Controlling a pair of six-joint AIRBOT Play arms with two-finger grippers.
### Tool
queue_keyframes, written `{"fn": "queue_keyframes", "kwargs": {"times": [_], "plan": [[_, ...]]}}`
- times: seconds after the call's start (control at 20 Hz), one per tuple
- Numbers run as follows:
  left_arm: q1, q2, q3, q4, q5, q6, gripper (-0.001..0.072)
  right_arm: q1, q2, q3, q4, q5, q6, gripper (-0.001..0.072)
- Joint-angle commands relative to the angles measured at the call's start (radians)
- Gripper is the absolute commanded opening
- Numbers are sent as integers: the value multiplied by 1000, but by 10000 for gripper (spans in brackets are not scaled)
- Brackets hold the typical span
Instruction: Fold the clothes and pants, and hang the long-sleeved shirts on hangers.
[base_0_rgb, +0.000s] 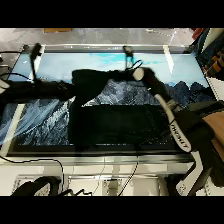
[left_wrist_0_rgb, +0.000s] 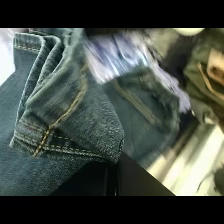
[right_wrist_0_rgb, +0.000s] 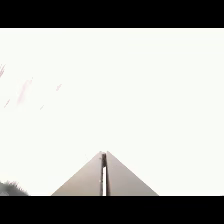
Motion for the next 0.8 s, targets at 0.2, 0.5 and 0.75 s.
{"fn": "queue_keyframes", "kwargs": {"times": [0.2,0.5,0.75], "plan": [[-245,-163,-29,-14,18,-116,704,-144,118,11,-10,14,9,25],[-89,-102,-28,20,5,-109,699,-145,158,11,-17,37,-44,25],[272,-23,-92,260,-3,-121,698,-145,162,11,-19,149,-105,25]]}}
